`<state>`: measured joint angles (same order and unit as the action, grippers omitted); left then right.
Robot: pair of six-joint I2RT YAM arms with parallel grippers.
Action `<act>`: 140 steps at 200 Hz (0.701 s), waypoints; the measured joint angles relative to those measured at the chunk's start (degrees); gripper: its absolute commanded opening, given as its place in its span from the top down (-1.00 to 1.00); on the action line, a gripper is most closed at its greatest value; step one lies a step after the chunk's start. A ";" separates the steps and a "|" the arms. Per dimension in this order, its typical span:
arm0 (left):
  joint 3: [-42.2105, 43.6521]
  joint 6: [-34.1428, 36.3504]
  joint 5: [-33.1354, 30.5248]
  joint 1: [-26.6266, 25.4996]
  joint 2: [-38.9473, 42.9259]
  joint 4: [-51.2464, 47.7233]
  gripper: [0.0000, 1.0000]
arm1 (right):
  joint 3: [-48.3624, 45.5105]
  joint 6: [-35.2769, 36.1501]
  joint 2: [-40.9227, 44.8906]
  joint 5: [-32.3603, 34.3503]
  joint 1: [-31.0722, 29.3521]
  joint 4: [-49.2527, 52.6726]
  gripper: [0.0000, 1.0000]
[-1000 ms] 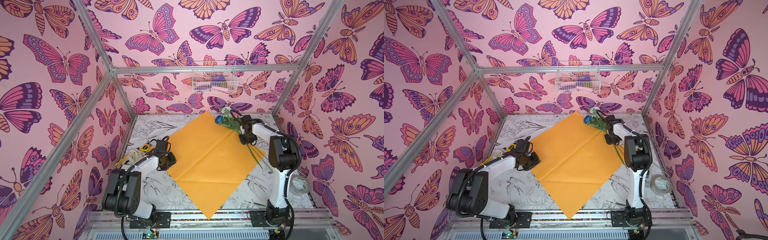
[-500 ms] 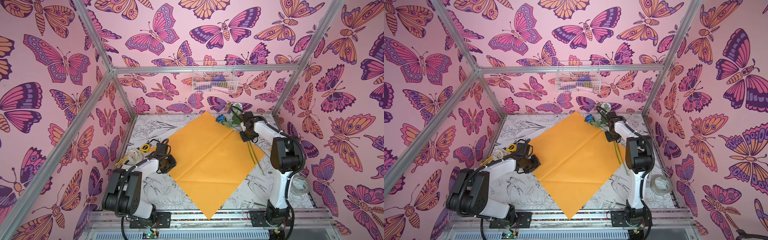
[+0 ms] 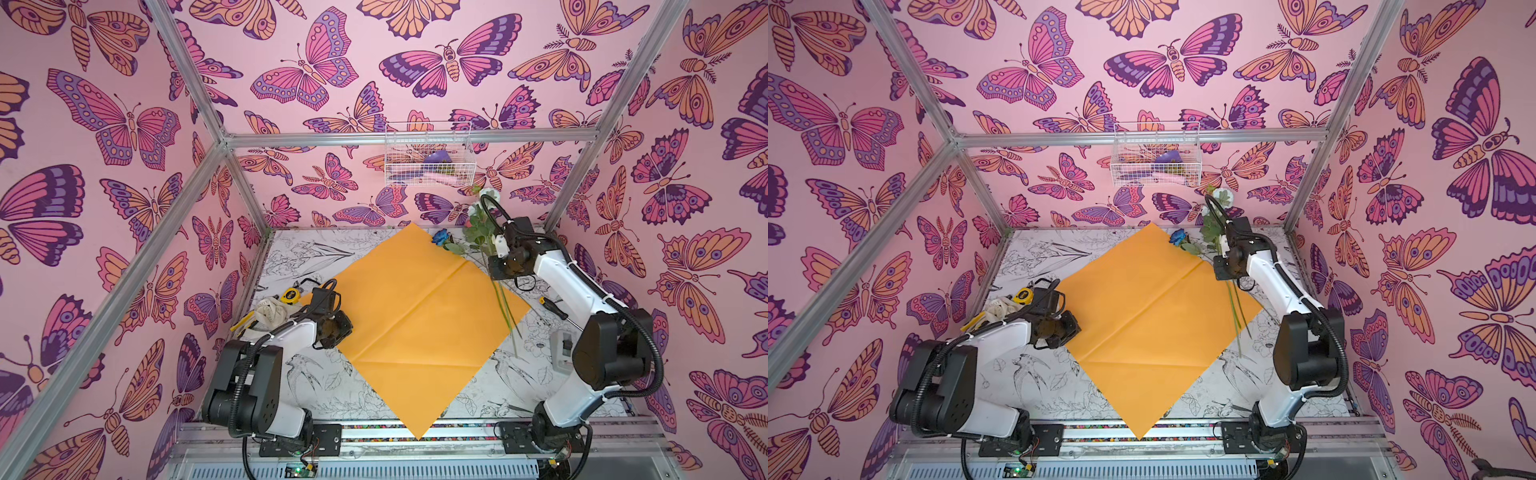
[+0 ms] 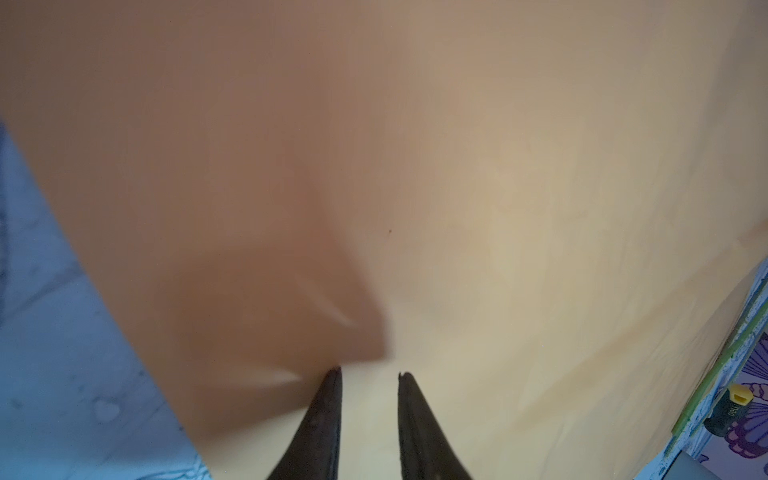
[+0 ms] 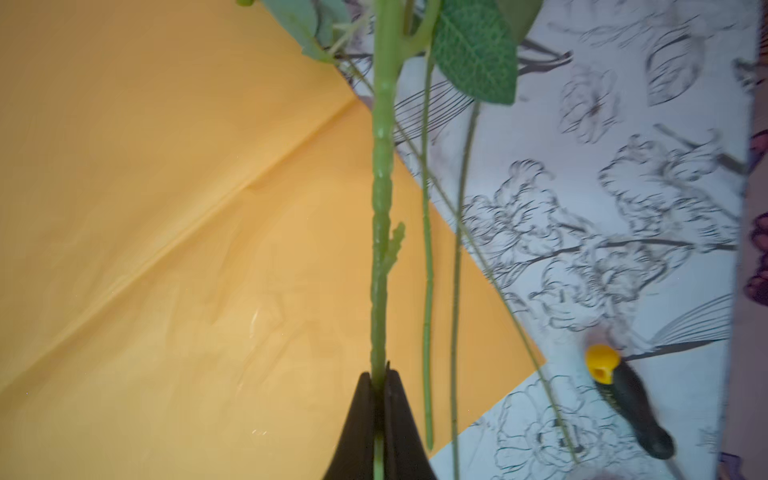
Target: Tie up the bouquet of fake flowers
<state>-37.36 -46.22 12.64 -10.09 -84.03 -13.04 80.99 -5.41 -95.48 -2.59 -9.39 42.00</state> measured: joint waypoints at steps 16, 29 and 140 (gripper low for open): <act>0.24 0.00 0.00 0.00 0.26 0.00 0.46 | -4.13 -4.07 2.40 -4.63 -1.46 -2.45 1.00; 0.37 0.02 0.02 0.00 0.35 0.02 0.46 | -6.56 -7.69 3.52 -7.21 -3.89 -4.63 1.00; 0.61 0.09 1.18 0.00 0.72 0.13 0.46 | 7.17 -24.22 -18.45 -9.51 -20.90 -22.64 1.00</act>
<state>-36.75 -46.13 13.82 -10.09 -83.31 -12.91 88.16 -29.63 -113.93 -12.10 -30.28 19.35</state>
